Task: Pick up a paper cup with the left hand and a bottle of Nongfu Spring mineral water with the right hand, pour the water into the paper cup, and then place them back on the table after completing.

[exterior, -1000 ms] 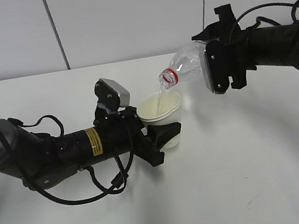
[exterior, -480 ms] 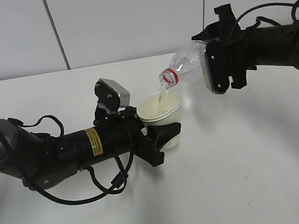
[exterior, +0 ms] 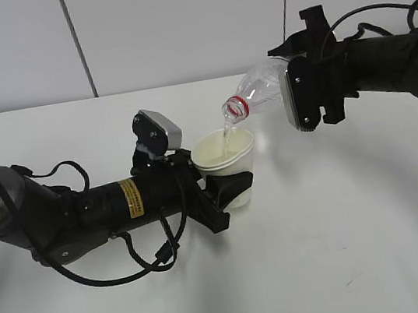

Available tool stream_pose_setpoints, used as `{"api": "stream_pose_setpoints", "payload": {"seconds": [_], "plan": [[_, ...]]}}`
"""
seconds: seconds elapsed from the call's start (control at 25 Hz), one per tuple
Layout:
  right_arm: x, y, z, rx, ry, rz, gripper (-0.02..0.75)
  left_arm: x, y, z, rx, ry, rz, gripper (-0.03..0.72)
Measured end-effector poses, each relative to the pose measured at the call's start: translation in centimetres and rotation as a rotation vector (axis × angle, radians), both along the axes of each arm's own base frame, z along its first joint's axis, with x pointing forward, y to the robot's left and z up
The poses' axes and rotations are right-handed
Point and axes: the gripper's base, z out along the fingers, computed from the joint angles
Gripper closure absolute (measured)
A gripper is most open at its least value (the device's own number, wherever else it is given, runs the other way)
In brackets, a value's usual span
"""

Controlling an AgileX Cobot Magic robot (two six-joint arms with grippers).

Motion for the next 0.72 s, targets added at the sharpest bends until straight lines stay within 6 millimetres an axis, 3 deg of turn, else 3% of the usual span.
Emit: {"api": "stream_pose_setpoints", "payload": {"seconds": [0.72], "plan": [[-0.01, 0.01, 0.11, 0.002, -0.004, 0.001, 0.288, 0.0, 0.0, -0.04, 0.001, 0.001, 0.0, 0.311]]}}
